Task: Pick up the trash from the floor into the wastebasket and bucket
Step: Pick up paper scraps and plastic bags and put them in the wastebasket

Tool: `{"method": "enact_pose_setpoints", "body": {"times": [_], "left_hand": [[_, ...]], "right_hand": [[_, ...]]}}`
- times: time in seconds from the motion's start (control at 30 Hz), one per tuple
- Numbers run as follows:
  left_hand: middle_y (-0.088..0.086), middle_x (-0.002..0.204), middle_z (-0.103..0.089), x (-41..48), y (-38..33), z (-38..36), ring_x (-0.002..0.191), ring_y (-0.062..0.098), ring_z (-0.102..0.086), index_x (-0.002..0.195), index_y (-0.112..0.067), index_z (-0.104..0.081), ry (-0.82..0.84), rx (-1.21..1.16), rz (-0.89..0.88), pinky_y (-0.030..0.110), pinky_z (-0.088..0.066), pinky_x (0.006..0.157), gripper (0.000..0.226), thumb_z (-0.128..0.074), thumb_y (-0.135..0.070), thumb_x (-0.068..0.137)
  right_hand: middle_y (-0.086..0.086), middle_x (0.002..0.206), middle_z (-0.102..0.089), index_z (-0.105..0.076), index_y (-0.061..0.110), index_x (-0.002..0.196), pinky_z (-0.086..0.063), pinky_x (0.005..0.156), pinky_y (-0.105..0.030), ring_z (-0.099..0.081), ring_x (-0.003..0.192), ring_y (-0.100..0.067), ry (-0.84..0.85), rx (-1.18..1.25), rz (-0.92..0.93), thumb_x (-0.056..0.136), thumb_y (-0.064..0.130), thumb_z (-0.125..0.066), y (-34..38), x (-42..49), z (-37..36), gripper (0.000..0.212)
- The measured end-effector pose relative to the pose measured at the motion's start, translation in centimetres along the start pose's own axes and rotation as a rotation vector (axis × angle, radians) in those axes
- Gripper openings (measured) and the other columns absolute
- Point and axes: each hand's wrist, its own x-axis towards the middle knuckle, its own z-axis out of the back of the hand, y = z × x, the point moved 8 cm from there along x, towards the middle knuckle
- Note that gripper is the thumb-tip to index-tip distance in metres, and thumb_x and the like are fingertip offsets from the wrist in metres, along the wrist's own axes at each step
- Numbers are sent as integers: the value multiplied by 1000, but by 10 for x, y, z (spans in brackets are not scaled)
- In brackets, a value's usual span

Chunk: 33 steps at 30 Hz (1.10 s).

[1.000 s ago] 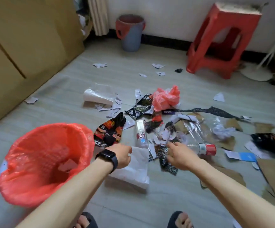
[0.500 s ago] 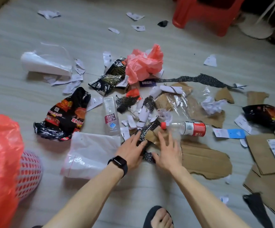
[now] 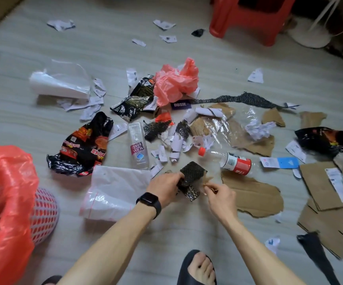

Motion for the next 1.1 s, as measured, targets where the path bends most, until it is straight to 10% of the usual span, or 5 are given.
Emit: {"method": "enact_pose_setpoints", "body": {"times": [0.33,0.67,1.1], "left_hand": [[-2,108,-70,-104,16,239,90,26,-67,128,-32,-58,-490,173,-41,34,-53,64,41,-57,-15,91],[-10,95,-73,-363,113,409,85,24,-70,113,-41,-63,-1020,190,247,38,-58,66,40,-64,-22,78],[-13,89,-67,-545,179,390,82,17,-67,103,-37,-65,-1109,304,457,28,-52,60,33,-62,-28,72]], "right_hand": [[8,98,-72,-77,21,108,-43,70,-2,-65,85,-5,-199,195,459,91,27,-72,188,-68,129,18],[3,98,-77,-78,25,101,-62,79,-30,-71,80,-5,-71,214,925,85,23,-78,429,-177,118,16],[6,68,-73,-78,24,87,-56,73,-36,-71,74,-18,211,372,729,85,37,-70,539,-255,-28,15]]}}
